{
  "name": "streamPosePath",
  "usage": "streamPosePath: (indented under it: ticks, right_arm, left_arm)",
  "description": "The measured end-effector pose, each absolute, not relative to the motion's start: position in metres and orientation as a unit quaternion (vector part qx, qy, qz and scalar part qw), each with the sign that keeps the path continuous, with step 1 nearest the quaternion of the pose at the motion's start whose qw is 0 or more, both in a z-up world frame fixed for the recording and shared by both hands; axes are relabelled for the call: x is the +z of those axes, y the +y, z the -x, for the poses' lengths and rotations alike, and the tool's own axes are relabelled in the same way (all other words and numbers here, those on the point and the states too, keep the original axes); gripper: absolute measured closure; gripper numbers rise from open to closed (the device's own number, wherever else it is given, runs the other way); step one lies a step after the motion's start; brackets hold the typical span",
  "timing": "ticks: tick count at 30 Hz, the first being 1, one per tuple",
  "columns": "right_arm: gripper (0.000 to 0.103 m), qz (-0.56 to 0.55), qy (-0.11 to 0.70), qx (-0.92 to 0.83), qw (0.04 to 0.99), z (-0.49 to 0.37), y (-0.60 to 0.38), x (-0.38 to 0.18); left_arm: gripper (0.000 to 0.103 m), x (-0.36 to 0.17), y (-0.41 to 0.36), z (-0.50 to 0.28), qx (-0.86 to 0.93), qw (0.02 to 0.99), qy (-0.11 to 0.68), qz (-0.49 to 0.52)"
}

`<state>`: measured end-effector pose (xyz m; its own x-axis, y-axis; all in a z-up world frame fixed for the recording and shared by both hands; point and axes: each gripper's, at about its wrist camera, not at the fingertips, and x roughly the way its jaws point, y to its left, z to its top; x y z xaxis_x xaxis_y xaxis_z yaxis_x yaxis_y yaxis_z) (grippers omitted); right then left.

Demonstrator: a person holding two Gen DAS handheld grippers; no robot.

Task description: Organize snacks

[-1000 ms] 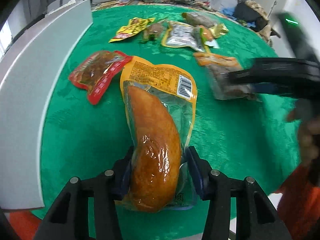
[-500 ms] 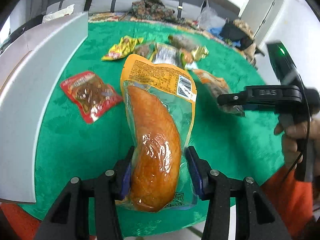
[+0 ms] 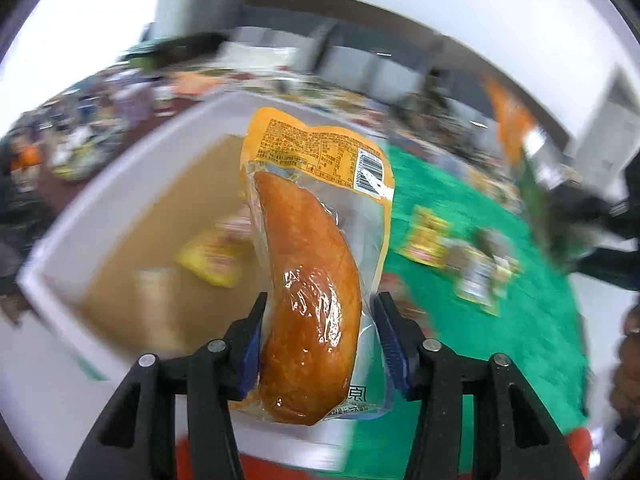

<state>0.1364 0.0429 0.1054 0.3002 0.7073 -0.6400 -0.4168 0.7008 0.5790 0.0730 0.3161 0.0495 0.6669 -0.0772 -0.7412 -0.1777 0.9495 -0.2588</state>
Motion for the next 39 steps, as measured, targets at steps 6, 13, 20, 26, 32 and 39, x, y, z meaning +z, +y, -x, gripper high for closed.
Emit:
streamPosePath:
  ticks: [6,13,20,26,32,39]
  right_arm:
    - [0.024,-0.136,0.496,0.406,0.756,-0.156,0.166,0.101]
    - [0.025,-0.127,0.471,0.385,0.783,-0.165,0.123,0.084]
    - [0.025,0.006,0.473,0.144,0.869,-0.149,-0.045,-0.022]
    - [0.025,0.011,0.488,0.032,0.872,-0.132,-0.142,-0.078]
    - [0.024,0.013,0.463,0.017,0.886,-0.123,-0.166,-0.093]
    - [0.022,0.012,0.442,0.024,0.897,-0.11,-0.169,-0.092]
  left_arm:
    - [0.026,0.029,0.392,-0.061,0.147,0.879,0.427,0.156]
    - [0.022,0.018,0.377,-0.045,0.114,0.881,0.417,0.192]
    - [0.017,0.03,0.265,-0.05,-0.019,0.891,0.419,0.174]
    - [0.011,0.005,0.161,-0.077,-0.094,0.869,0.472,0.112]
    - [0.011,-0.051,0.129,-0.137,-0.021,0.839,0.534,0.106]
    - [0.005,-0.094,0.122,-0.206,0.047,0.824,0.56,0.07]
